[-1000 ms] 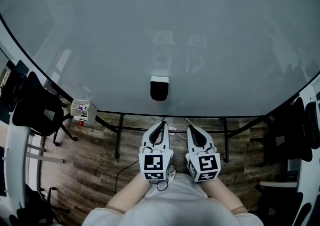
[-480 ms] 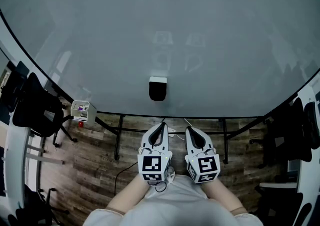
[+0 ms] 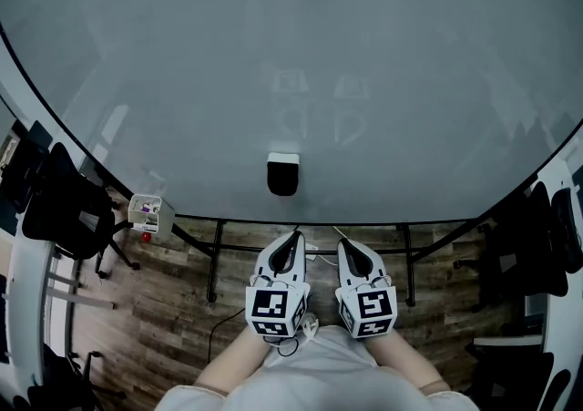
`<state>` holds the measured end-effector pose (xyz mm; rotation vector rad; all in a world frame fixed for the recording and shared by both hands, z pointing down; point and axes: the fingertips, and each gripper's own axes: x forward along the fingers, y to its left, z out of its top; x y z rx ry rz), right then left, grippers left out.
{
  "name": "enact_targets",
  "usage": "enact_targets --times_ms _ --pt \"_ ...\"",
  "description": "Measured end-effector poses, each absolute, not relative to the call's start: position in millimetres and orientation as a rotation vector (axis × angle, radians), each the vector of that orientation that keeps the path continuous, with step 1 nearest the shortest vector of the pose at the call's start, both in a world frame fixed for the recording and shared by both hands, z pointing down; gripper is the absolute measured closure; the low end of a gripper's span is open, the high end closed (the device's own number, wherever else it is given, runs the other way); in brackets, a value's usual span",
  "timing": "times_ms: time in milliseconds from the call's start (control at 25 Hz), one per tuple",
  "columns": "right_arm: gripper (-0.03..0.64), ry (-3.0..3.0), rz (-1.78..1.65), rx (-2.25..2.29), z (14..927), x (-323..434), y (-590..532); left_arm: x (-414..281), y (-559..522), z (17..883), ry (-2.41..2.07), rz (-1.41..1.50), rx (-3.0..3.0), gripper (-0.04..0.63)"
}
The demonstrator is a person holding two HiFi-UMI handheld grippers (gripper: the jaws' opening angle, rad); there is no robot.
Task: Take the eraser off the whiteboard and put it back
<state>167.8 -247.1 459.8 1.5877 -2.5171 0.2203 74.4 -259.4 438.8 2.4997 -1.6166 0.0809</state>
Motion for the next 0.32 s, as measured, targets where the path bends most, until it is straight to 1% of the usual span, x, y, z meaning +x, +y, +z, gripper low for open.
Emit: enact_targets --times_ms 320 --pt "0.591 -2.536 0.219 1.549 460.0 162.1 -250.4 78.3 -262.3 439.6 -1.655 0.159 2.540 0.577"
